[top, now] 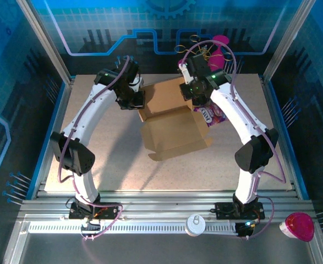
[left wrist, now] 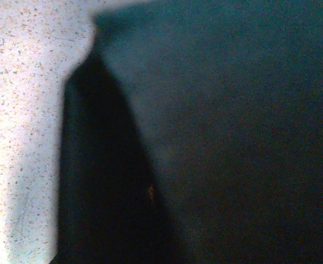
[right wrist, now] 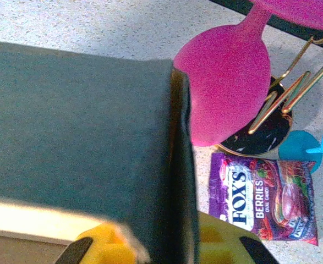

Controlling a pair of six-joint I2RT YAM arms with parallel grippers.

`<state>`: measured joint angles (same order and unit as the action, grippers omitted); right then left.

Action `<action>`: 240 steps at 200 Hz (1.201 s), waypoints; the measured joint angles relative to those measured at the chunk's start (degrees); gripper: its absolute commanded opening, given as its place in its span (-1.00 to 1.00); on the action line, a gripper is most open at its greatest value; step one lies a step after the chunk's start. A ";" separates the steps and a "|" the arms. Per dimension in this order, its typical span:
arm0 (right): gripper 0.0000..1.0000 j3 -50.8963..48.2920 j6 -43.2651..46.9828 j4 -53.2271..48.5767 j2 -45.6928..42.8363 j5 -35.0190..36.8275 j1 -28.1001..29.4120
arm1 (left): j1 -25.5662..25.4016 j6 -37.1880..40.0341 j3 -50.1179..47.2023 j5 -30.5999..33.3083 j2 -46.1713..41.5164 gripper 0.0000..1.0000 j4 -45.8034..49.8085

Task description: Fold the paper box

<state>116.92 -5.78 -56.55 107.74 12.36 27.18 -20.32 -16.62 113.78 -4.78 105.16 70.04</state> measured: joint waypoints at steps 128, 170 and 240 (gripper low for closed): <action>-1.00 11.69 -1.27 -8.13 6.32 13.64 4.59 | -0.33 -1.51 2.75 5.29 1.73 -1.00 0.26; -1.00 15.06 -4.52 -12.17 7.56 16.11 6.40 | -0.68 -2.43 1.11 9.35 1.70 -1.00 -1.97; -1.00 15.10 -8.70 -14.38 9.29 15.72 6.75 | -3.54 -2.97 -5.20 17.51 -0.39 -1.00 -6.60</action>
<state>132.03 -14.48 -70.94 117.03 28.08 33.93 -23.86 -19.59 108.57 12.73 104.77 63.44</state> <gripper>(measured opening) 0.086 0.084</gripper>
